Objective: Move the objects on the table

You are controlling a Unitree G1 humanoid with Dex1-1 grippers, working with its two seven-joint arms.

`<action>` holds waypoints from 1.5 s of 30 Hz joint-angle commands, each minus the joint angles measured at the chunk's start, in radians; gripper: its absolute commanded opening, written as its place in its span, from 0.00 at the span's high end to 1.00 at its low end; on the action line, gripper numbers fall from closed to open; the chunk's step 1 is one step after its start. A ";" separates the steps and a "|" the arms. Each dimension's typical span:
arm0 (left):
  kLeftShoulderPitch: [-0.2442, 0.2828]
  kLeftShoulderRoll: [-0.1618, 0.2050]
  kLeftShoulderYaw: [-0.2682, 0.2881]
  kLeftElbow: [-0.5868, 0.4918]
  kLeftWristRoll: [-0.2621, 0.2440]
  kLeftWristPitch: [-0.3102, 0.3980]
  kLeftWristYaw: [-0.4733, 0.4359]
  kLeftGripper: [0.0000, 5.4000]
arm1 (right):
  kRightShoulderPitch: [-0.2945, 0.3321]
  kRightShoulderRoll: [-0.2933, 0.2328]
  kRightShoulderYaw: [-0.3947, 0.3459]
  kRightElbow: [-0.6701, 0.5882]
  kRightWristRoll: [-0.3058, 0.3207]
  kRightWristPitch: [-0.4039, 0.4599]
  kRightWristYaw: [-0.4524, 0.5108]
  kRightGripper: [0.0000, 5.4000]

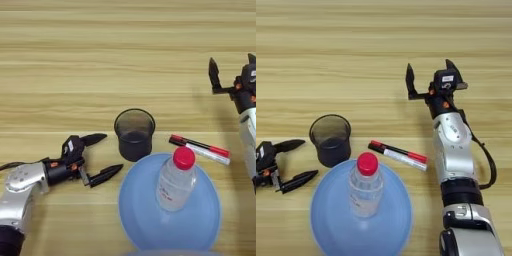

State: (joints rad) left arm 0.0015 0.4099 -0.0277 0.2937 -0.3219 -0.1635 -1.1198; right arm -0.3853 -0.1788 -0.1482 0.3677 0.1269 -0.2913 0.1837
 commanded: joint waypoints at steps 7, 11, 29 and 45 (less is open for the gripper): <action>0.075 0.044 0.123 -0.186 -0.135 0.069 0.024 0.01 | -0.002 0.004 -0.011 0.038 0.005 -0.016 -0.004 0.00; 0.059 0.046 0.171 -0.246 -0.213 0.099 0.028 0.01 | -0.002 0.008 -0.010 0.038 0.005 -0.017 -0.005 0.00; -0.176 -0.141 0.208 -0.284 -0.078 0.075 0.552 0.01 | 0.110 0.045 0.000 -0.119 0.028 -0.028 0.004 0.00; -0.184 -0.277 0.170 -0.104 0.136 -0.064 0.845 0.01 | 0.191 -0.014 -0.021 -0.237 0.058 0.013 0.043 0.00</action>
State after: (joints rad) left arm -0.2039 0.1452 0.1514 0.1641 -0.2189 -0.2057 -0.3028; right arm -0.2118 -0.1585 -0.1595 0.1673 0.1706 -0.3064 0.2040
